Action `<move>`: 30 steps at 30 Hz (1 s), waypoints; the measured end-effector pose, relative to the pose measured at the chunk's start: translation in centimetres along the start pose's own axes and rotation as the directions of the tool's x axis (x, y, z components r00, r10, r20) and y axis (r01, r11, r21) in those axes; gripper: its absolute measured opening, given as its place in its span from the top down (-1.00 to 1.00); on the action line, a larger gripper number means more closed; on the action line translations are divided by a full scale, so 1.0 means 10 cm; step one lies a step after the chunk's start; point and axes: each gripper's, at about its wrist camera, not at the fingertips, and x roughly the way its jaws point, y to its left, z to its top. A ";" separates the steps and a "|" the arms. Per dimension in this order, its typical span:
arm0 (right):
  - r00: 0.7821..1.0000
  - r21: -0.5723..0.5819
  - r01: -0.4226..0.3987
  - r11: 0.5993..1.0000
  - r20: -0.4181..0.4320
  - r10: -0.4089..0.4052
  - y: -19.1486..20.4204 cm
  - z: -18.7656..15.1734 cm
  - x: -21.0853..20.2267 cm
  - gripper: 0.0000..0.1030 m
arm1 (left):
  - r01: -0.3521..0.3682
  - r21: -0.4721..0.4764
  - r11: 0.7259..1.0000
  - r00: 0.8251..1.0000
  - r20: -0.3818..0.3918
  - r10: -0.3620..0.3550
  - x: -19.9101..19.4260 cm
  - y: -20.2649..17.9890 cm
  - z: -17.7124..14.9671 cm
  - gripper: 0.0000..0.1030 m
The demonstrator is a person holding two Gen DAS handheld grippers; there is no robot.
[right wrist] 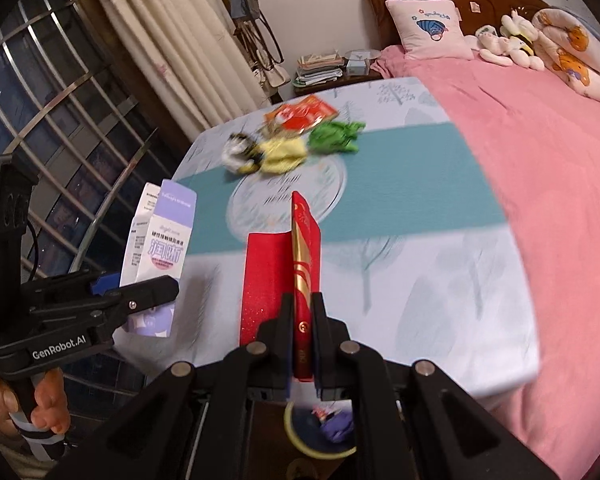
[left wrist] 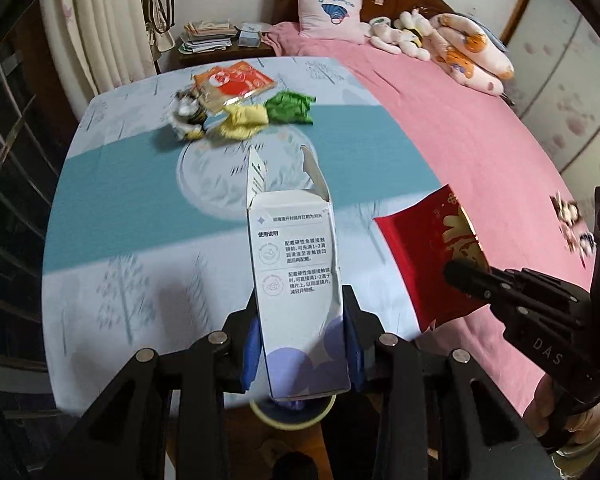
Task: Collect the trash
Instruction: 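Carry medicine box and red packet down over the bin and open both tools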
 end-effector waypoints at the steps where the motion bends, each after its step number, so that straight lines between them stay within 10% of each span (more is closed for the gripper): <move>1: 1.000 0.003 0.001 1.000 -0.003 -0.001 0.07 -0.11 -0.02 0.87 | 0.007 0.004 1.000 1.000 -0.002 -0.007 -0.05 0.04 -0.12 0.35; 16: 0.982 0.011 0.051 0.999 -0.182 -0.049 0.49 -1.40 0.20 0.87 | 0.044 0.032 0.999 0.991 -0.126 -0.040 0.11 0.15 -1.41 0.35; 30: 0.936 0.113 0.132 0.985 -0.340 -0.087 -0.29 -2.55 1.62 0.86 | 0.038 -0.061 0.997 0.964 -0.262 -0.053 1.83 0.13 -2.44 0.35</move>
